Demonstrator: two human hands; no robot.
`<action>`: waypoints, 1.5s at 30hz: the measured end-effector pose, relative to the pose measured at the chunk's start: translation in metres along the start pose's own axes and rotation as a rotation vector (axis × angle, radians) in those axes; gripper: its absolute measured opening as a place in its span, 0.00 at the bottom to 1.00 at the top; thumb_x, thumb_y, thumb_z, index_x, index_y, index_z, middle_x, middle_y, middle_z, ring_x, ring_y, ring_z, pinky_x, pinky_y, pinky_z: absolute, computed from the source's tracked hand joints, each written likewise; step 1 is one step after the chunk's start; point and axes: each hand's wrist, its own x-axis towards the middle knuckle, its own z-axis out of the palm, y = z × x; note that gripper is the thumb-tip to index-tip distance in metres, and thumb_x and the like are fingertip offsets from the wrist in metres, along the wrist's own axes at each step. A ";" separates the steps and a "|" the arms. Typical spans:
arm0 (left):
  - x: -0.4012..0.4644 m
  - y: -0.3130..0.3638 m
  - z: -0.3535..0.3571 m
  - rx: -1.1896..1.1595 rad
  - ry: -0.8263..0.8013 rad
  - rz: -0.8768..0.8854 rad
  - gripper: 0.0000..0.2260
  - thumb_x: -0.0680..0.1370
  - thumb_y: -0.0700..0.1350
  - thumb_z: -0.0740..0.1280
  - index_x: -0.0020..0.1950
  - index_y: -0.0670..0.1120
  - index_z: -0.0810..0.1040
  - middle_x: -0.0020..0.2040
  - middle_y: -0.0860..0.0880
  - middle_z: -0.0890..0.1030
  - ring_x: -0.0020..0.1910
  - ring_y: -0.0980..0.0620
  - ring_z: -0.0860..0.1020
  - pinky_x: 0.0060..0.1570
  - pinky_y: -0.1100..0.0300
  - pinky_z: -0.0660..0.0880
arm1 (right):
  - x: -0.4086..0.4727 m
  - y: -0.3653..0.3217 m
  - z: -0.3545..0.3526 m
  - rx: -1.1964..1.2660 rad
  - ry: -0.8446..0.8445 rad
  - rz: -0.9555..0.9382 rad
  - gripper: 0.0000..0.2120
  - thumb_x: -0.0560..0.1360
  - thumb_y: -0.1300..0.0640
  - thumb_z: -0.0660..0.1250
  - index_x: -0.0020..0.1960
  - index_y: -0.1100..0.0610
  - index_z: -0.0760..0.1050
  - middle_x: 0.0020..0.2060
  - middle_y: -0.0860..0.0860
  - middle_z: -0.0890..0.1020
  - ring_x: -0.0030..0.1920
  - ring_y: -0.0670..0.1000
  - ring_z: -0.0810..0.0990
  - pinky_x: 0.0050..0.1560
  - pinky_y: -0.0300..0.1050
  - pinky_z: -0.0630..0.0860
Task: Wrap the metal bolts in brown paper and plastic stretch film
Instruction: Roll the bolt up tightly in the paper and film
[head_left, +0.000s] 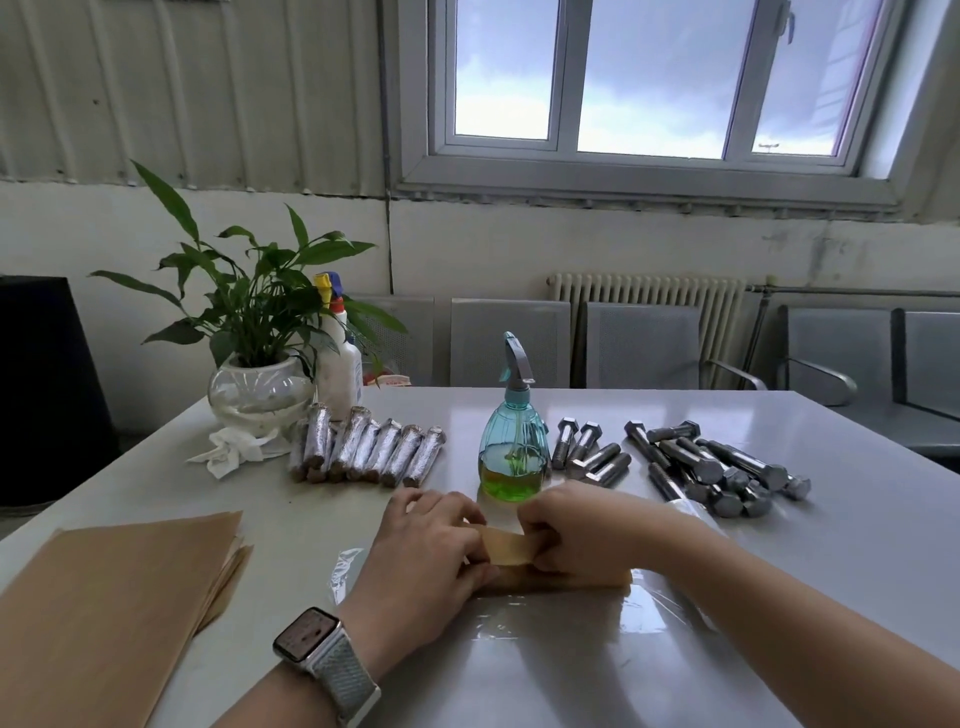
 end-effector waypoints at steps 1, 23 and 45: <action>0.000 0.001 -0.001 0.015 0.006 0.005 0.13 0.74 0.61 0.63 0.46 0.55 0.82 0.55 0.61 0.76 0.58 0.56 0.72 0.62 0.57 0.53 | -0.002 -0.001 0.003 0.010 0.032 0.002 0.09 0.71 0.57 0.66 0.38 0.51 0.66 0.38 0.49 0.73 0.40 0.52 0.70 0.37 0.44 0.65; -0.003 0.007 -0.016 -0.014 0.080 0.093 0.16 0.64 0.51 0.77 0.48 0.54 0.76 0.33 0.57 0.79 0.35 0.56 0.78 0.50 0.57 0.64 | -0.013 -0.015 0.015 -0.079 0.162 0.110 0.11 0.69 0.50 0.72 0.40 0.46 0.69 0.43 0.49 0.79 0.45 0.54 0.75 0.34 0.44 0.61; 0.005 0.019 -0.006 0.071 0.021 -0.201 0.16 0.75 0.60 0.55 0.33 0.53 0.71 0.38 0.54 0.81 0.42 0.55 0.76 0.52 0.56 0.58 | -0.049 -0.040 0.059 -0.310 0.549 0.049 0.11 0.56 0.54 0.78 0.36 0.49 0.81 0.31 0.45 0.78 0.31 0.48 0.78 0.27 0.40 0.73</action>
